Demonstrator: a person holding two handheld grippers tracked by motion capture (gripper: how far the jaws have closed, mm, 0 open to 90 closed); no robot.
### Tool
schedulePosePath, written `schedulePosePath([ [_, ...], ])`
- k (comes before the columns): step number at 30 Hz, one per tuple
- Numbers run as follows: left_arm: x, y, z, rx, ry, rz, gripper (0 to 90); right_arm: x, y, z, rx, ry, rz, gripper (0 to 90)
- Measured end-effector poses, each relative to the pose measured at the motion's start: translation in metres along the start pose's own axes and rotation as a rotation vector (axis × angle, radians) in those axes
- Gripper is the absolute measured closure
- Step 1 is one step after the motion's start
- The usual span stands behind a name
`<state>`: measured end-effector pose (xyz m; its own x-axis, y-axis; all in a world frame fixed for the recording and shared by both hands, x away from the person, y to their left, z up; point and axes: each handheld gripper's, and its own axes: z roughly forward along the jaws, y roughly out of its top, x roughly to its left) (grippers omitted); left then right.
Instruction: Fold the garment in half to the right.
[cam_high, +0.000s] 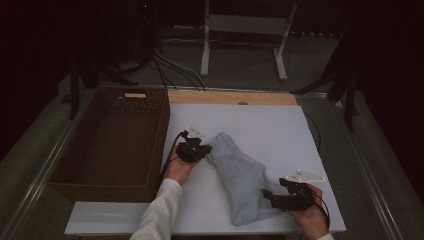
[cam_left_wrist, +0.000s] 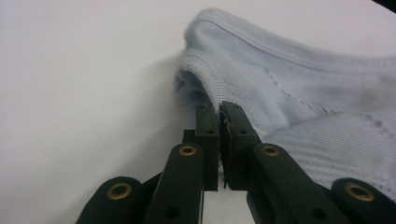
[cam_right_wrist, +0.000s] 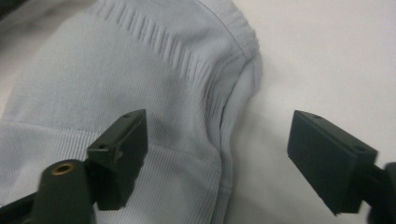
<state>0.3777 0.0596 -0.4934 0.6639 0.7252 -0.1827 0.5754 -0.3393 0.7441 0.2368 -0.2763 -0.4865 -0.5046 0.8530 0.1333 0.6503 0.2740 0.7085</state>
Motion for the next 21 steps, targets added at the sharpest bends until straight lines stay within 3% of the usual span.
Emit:
schedulePosePath([
  [7, 0.007, 0.001, -0.01, -0.021, 0.032, -0.028, 87.1, 0.001, -0.001, 0.003, 0.037, -0.007, -0.006, 29.8],
  [11, 0.008, 0.003, -0.014, -0.028, 0.051, -0.033, 87.1, 0.001, -0.001, 0.004, 0.045, -0.005, -0.002, 29.0],
  [18, 0.007, 0.005, -0.01, -0.029, 0.05, -0.044, 86.6, 0.006, 0.003, 0.009, 0.041, 0.002, 0.019, 23.5],
  [21, 0.005, 0.008, -0.008, -0.034, 0.053, -0.045, 86.4, 0.011, 0.001, 0.018, 0.101, -0.021, -0.002, 23.8],
])
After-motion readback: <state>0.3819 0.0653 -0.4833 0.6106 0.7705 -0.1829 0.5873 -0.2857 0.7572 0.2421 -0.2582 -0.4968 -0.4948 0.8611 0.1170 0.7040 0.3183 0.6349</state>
